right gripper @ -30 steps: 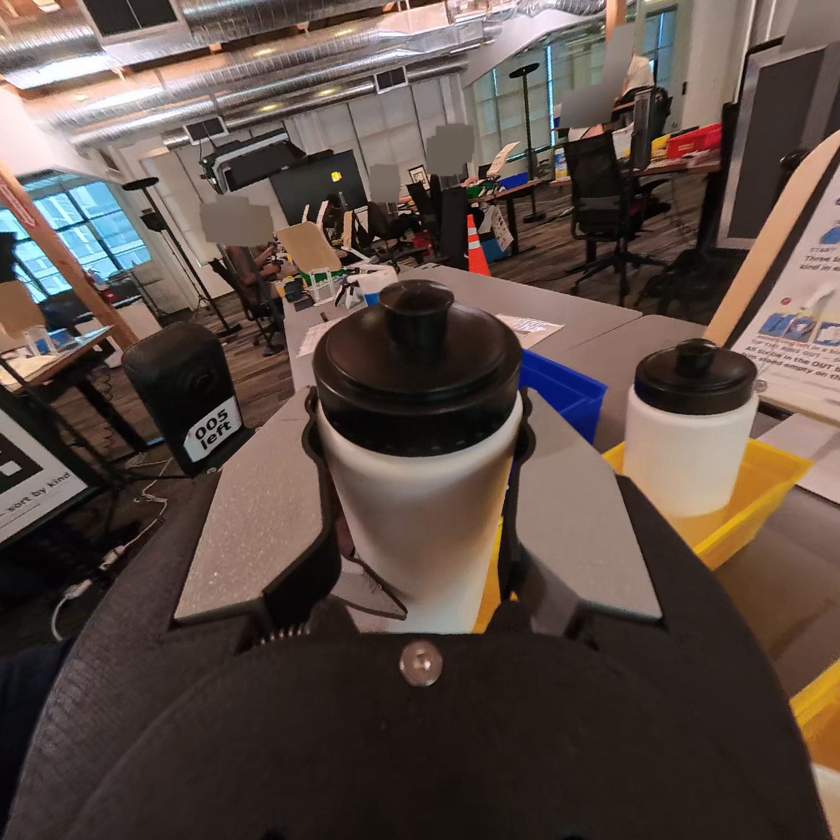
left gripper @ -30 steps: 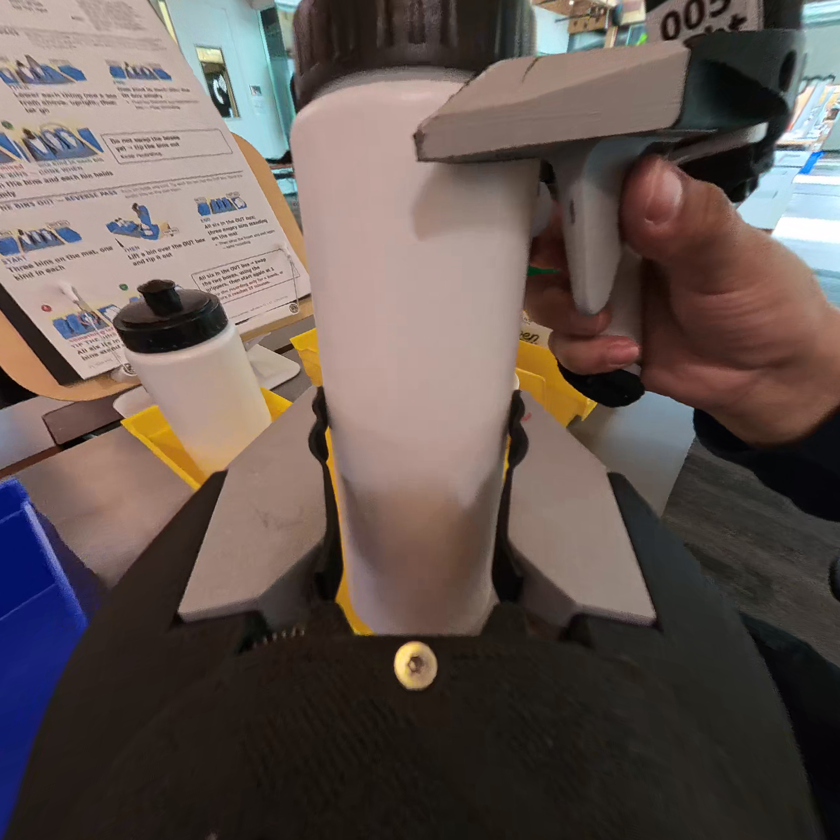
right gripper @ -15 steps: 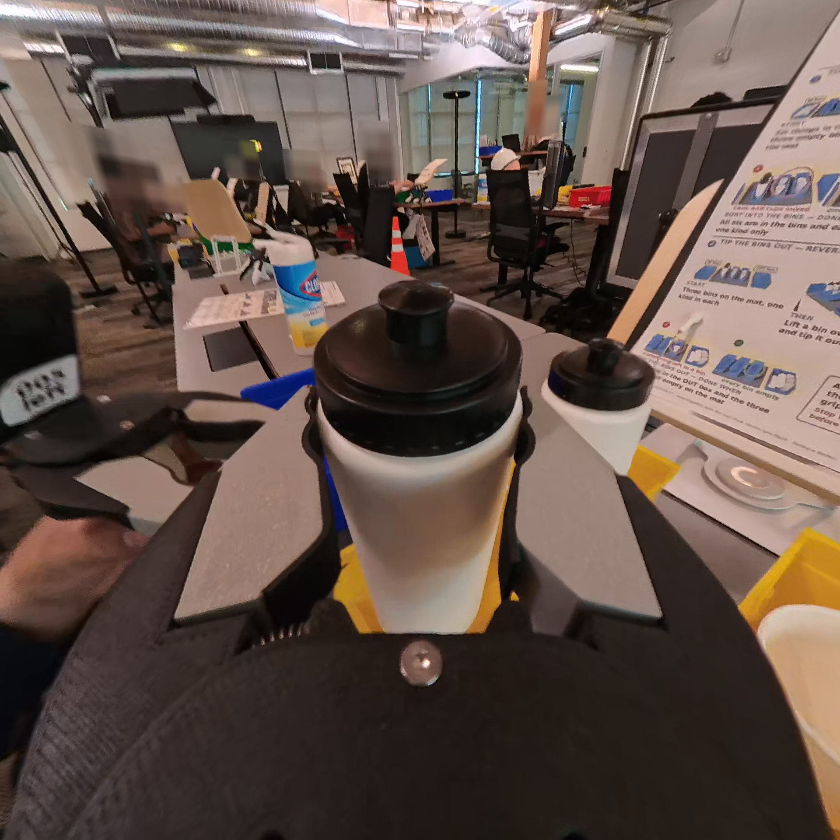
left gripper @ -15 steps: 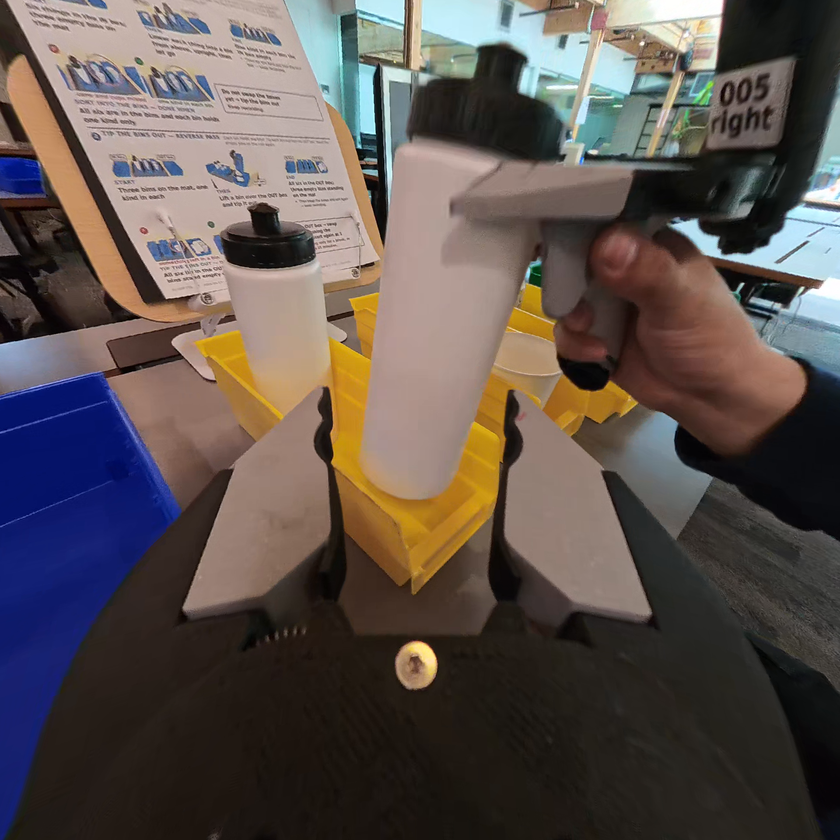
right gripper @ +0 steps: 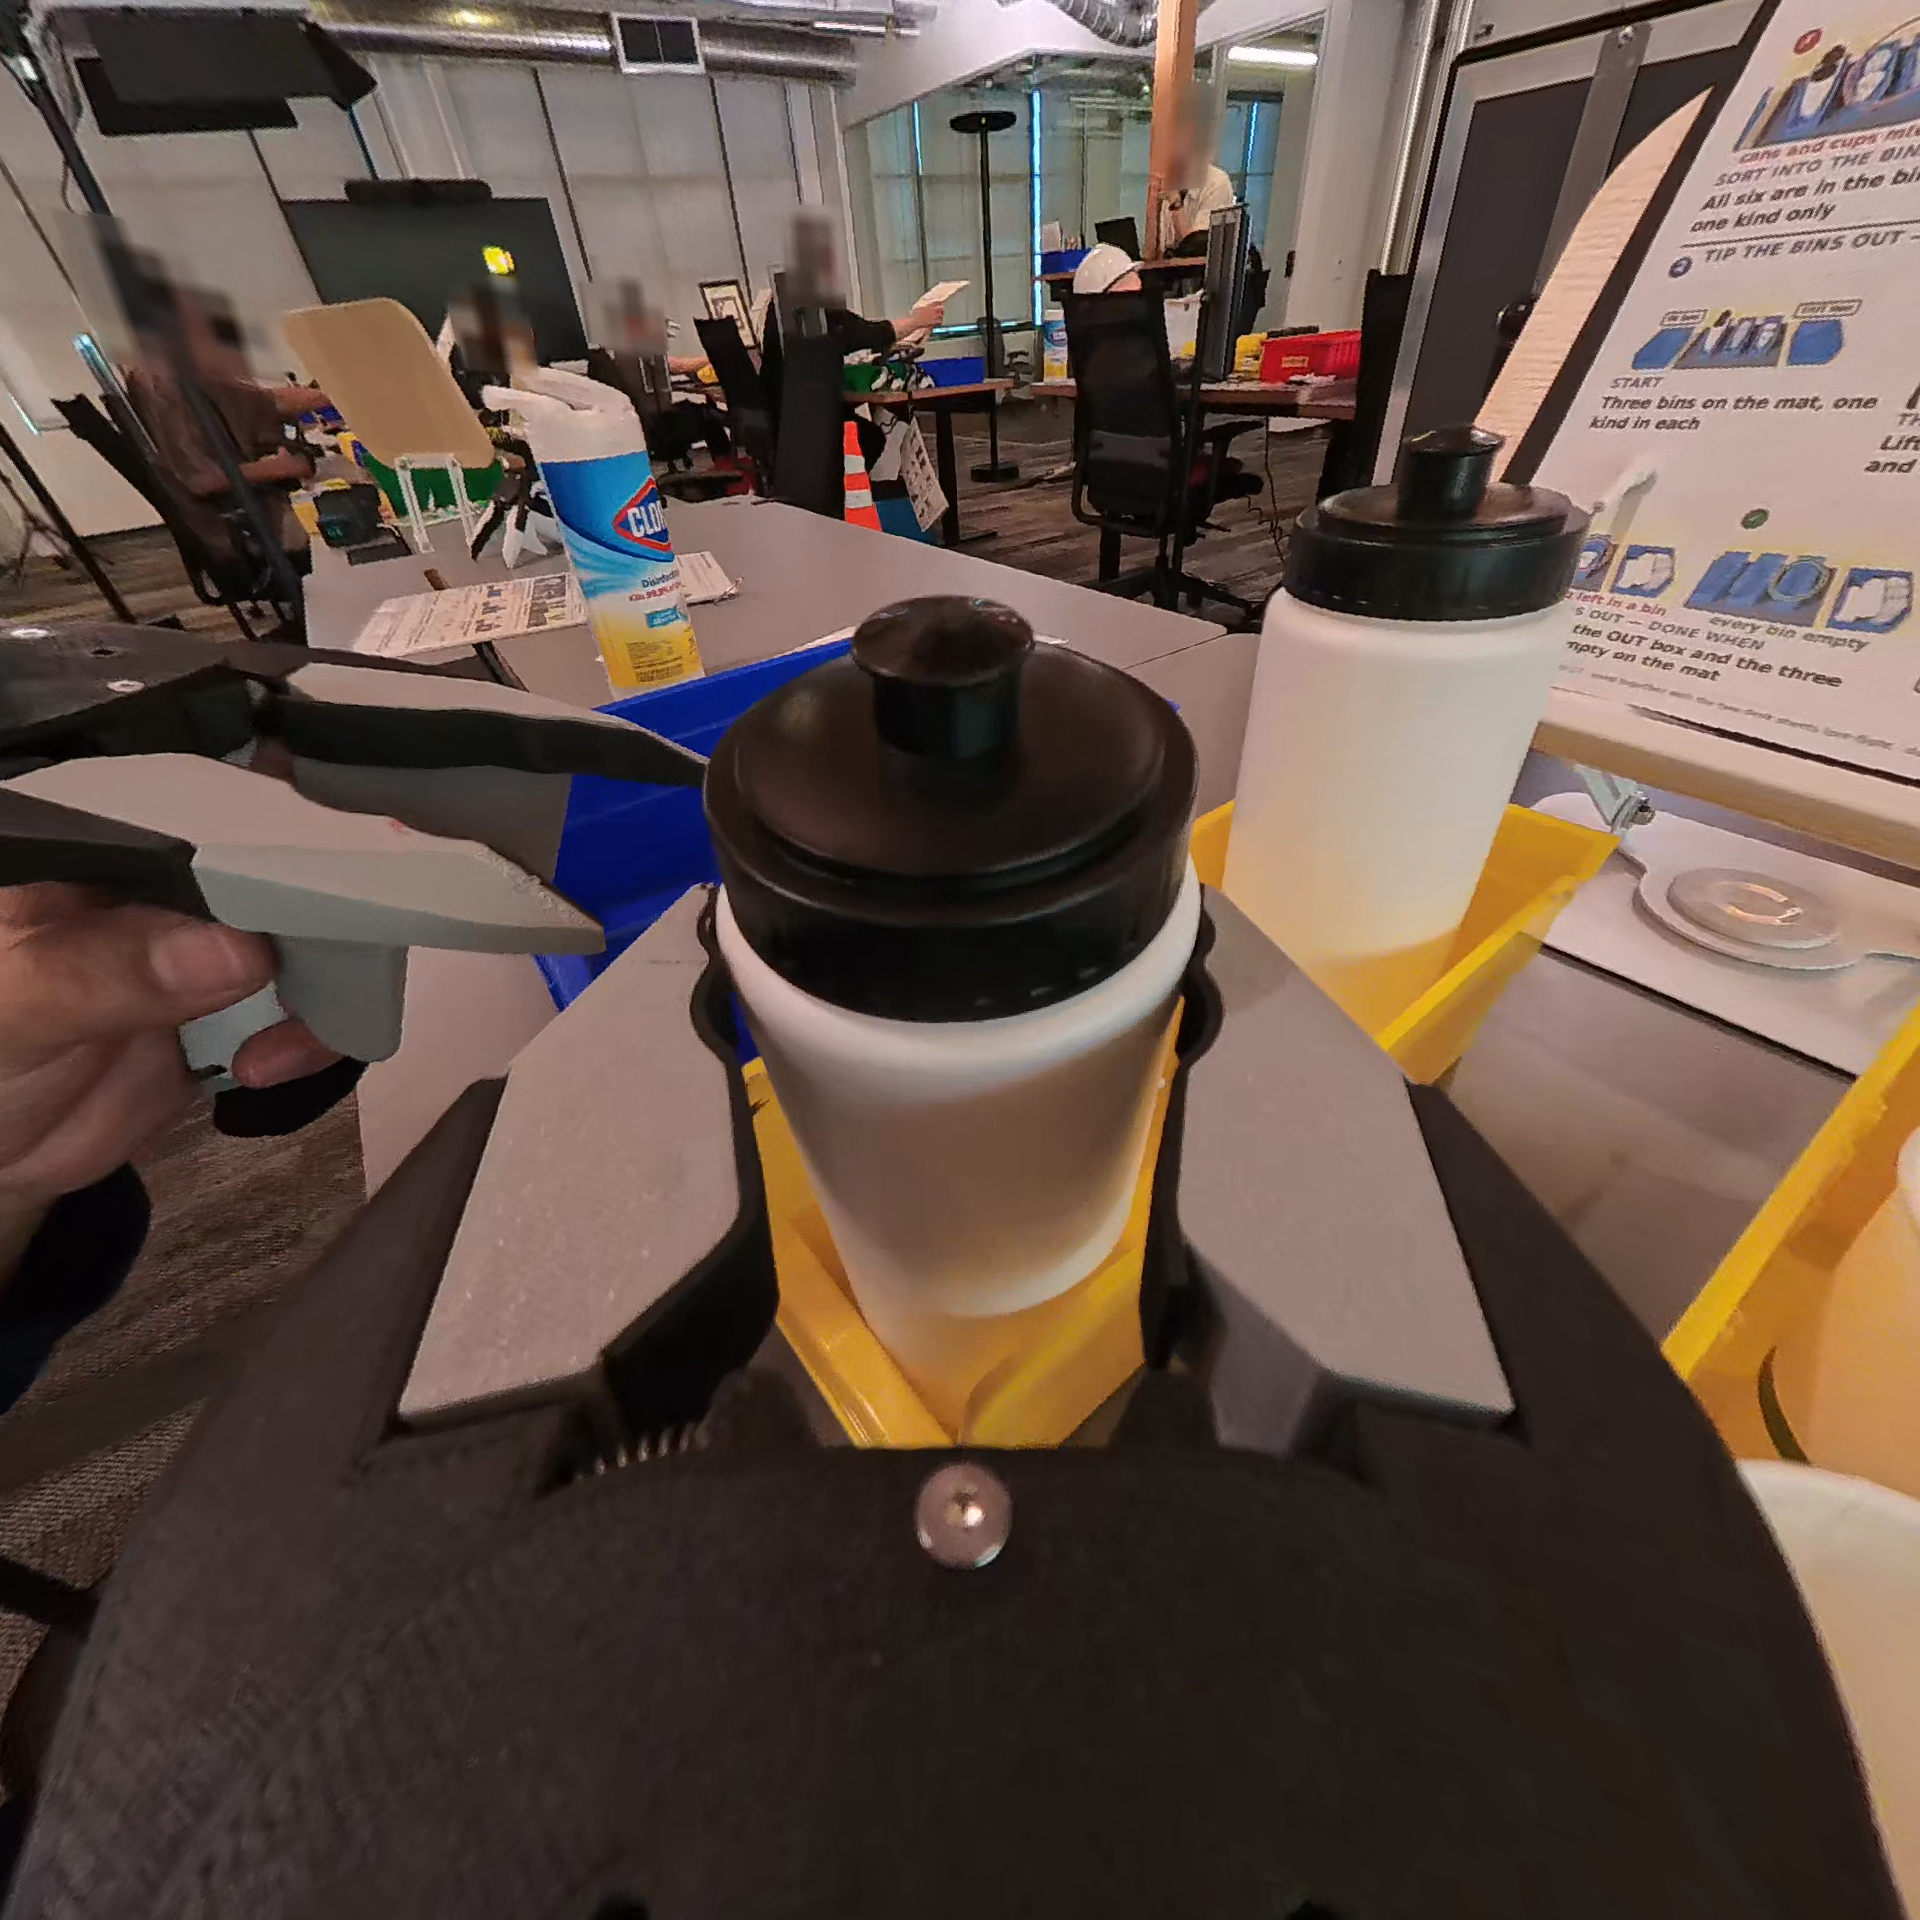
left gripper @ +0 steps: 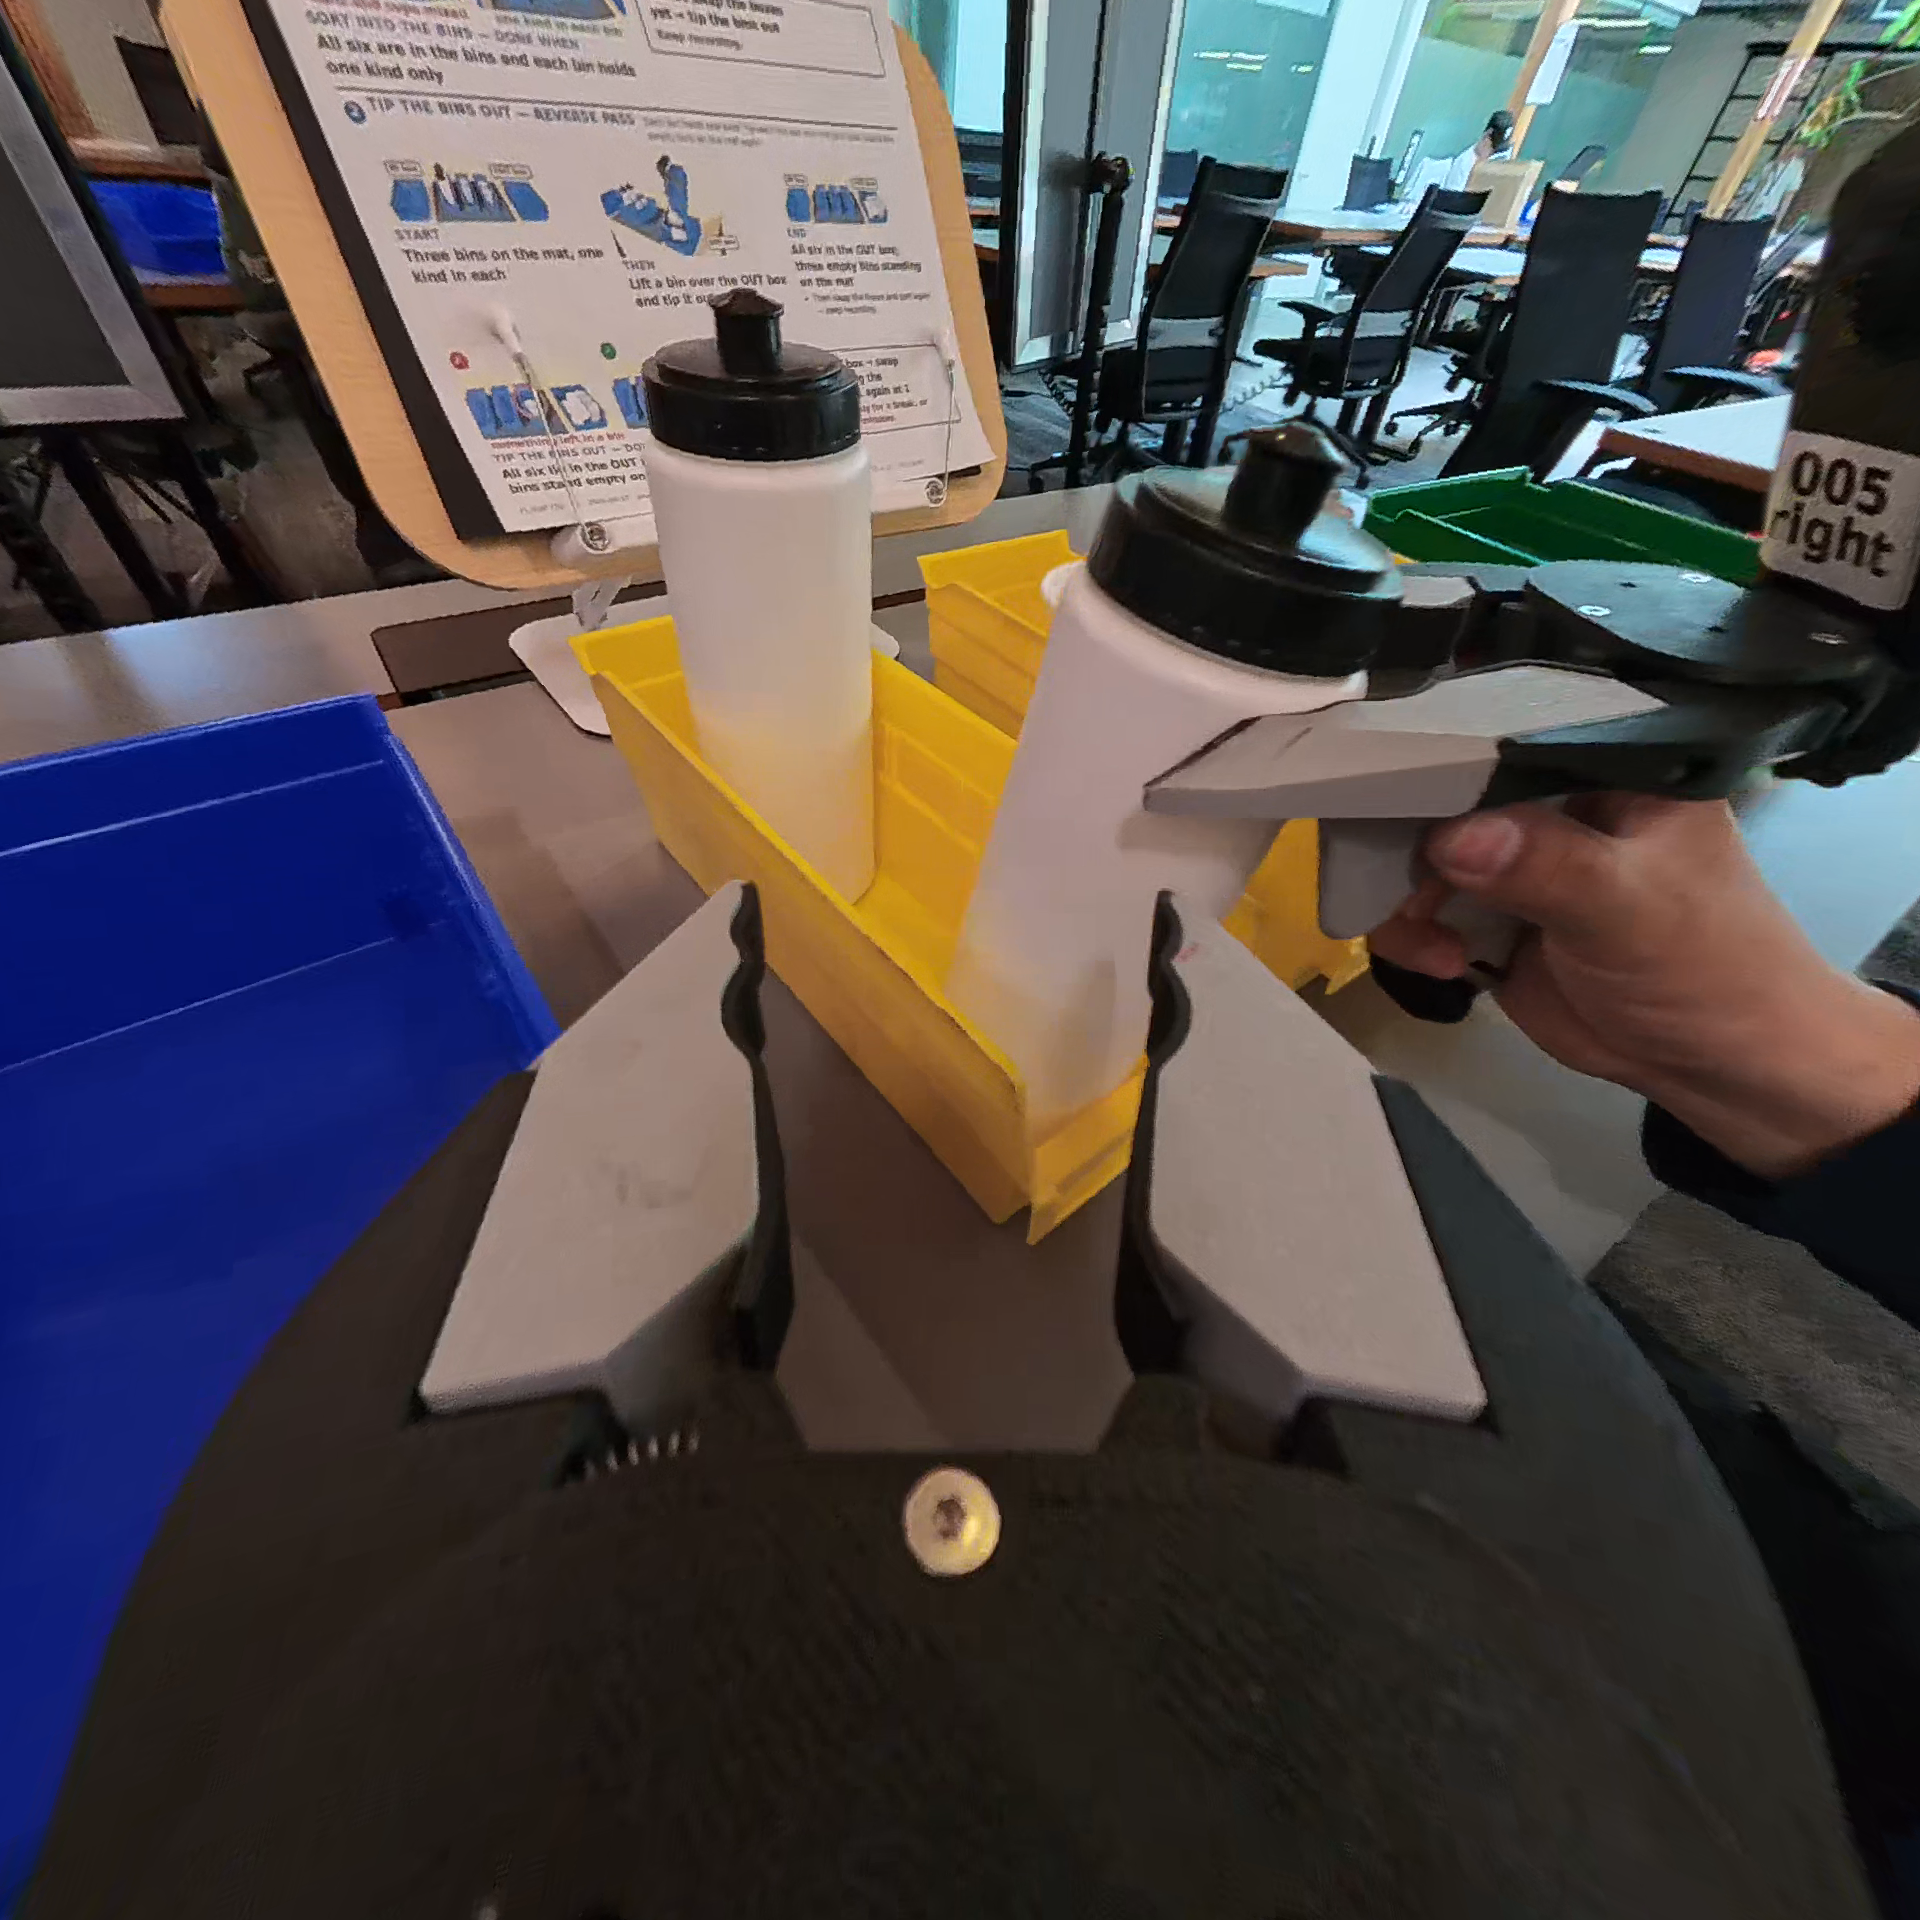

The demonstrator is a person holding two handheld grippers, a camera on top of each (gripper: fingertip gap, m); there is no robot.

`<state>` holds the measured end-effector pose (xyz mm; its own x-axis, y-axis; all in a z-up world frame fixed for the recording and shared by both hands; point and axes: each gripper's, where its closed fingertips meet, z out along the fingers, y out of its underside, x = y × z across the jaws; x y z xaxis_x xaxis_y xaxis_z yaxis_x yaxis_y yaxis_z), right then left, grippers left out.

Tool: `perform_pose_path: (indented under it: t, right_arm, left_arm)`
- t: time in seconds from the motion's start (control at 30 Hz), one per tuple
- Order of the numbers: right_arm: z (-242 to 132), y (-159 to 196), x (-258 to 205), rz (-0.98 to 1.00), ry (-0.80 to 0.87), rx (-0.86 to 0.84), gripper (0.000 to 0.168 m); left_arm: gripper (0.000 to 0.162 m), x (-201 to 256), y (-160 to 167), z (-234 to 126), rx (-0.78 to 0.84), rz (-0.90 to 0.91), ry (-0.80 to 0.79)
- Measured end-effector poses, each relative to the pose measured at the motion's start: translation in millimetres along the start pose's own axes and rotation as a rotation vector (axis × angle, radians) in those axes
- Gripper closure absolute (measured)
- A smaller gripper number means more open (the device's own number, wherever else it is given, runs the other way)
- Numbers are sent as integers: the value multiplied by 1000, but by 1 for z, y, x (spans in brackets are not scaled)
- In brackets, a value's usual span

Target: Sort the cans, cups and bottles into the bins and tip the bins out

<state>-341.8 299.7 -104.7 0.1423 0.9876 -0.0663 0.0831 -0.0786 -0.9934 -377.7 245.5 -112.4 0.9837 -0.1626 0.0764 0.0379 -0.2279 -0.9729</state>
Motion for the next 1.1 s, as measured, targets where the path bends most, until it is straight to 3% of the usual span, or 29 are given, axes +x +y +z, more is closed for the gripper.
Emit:
perform_pose_path:
  t: [0.33, 0.57, 0.8, 1.1]
  right_arm:
    - [-6, 7, -1, -27, 22, -72, 82]
    - [-44, -3, -2, -26, 47, -5, 83]
    - [-86, 31, -7, 56, 60, -30, 86]
    - [-108, 75, -22, 208, -3, -55, 95]
  left_arm:
    - [88, 6, 12, 12, -49, 8, 2]
    - [89, 6, 16, 13, -69, 21, 1]
    - [89, 7, 24, 19, -92, 7, 15]
    - [90, 12, 28, 20, -130, 44, 12]
